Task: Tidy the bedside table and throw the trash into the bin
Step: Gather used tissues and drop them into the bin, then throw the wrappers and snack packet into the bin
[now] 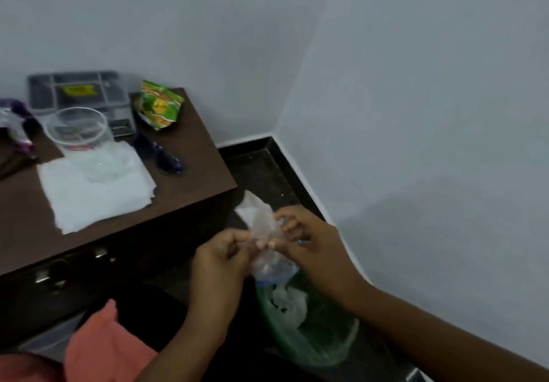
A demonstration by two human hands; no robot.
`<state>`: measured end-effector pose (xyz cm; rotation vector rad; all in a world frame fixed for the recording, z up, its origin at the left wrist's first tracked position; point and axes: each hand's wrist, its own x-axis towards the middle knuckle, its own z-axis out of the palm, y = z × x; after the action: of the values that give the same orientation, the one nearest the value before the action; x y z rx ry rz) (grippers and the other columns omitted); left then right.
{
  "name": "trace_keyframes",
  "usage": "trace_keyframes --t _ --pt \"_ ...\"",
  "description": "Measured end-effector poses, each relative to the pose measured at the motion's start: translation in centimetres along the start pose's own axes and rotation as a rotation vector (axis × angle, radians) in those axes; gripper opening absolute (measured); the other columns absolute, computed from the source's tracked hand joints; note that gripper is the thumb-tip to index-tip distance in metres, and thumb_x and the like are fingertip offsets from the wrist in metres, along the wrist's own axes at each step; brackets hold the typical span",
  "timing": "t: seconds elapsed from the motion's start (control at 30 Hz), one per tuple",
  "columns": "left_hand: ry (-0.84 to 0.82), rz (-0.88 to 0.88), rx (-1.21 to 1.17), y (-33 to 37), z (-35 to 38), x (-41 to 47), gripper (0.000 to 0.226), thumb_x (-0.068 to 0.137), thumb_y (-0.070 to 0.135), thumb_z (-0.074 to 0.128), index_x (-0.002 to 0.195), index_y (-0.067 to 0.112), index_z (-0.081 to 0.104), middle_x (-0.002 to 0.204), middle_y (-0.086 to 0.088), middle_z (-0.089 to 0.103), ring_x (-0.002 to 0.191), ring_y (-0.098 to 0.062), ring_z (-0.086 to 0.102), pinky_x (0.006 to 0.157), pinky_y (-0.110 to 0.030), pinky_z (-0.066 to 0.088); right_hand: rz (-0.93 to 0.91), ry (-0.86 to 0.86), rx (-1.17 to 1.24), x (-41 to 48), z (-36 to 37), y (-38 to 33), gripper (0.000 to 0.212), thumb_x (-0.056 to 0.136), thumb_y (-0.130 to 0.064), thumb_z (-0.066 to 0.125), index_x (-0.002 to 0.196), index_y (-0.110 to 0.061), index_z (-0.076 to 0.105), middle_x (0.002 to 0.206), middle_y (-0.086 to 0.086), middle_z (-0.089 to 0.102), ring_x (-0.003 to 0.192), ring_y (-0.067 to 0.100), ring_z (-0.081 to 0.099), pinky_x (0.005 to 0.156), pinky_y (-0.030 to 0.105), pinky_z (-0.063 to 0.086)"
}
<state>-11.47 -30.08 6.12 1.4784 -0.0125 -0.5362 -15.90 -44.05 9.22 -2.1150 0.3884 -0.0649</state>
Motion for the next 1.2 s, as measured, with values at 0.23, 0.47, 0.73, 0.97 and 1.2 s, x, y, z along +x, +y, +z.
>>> trace_keyframes --t 0.23,0.47,0.73,0.97,1.2 --pt "-0.346 -0.258 0.193 -6.4 9.3 1.4 0.009 0.088 0.006 0.059 0.086 0.007 0.068 0.091 -0.015 0.070 0.081 -0.028 0.067 0.074 -0.039 0.058 0.285 0.243 -0.019 -5.5 -3.6 11.1 0.024 0.078 -0.011 0.072 0.094 -0.027 0.063 0.078 0.008 0.066 0.070 0.010 0.062 0.056 0.008 0.046" --pt "-0.478 -0.487 0.342 -9.1 8.9 2.1 0.063 0.090 0.003 0.055 0.146 0.010 0.025 0.148 -0.013 0.036 0.134 -0.025 0.038 0.104 -0.033 0.039 0.543 0.203 0.003 -7.3 -3.1 18.6 0.045 0.071 -0.010 0.078 0.107 -0.026 0.056 0.087 0.004 0.061 0.084 0.024 0.064 0.074 0.047 0.057" --pt "-0.289 -0.372 0.168 -3.0 3.0 3.1 0.046 0.091 0.009 0.056 0.134 0.015 0.045 0.127 -0.001 0.055 0.099 -0.008 0.054 0.066 -0.016 0.044 0.390 0.195 0.027 -3.6 -1.4 11.4 0.027 0.077 -0.010 0.074 0.098 -0.024 0.064 0.081 0.001 0.068 0.079 0.017 0.067 0.074 0.047 0.057" --pt "-0.072 -0.190 0.069 4.4 -13.4 0.6 0.023 0.085 0.020 0.065 0.106 0.028 0.061 0.104 0.013 0.067 0.088 0.002 0.061 0.074 -0.017 0.044 0.144 -0.168 0.108 2.5 7.9 -1.9 0.033 0.071 -0.001 0.076 0.087 -0.028 0.068 0.073 -0.008 0.070 0.059 0.001 0.063 0.055 0.024 0.058" --pt "0.437 -0.034 -0.025 8.5 -29.6 1.3 0.024 0.091 0.008 0.053 0.113 0.013 0.058 0.106 -0.006 0.066 0.091 -0.014 0.061 0.070 -0.021 0.048 -0.118 -0.447 0.180 7.3 22.6 -12.9 0.027 0.074 -0.012 0.076 0.090 -0.031 0.066 0.078 -0.005 0.070 0.075 0.004 0.065 0.072 0.021 0.054"
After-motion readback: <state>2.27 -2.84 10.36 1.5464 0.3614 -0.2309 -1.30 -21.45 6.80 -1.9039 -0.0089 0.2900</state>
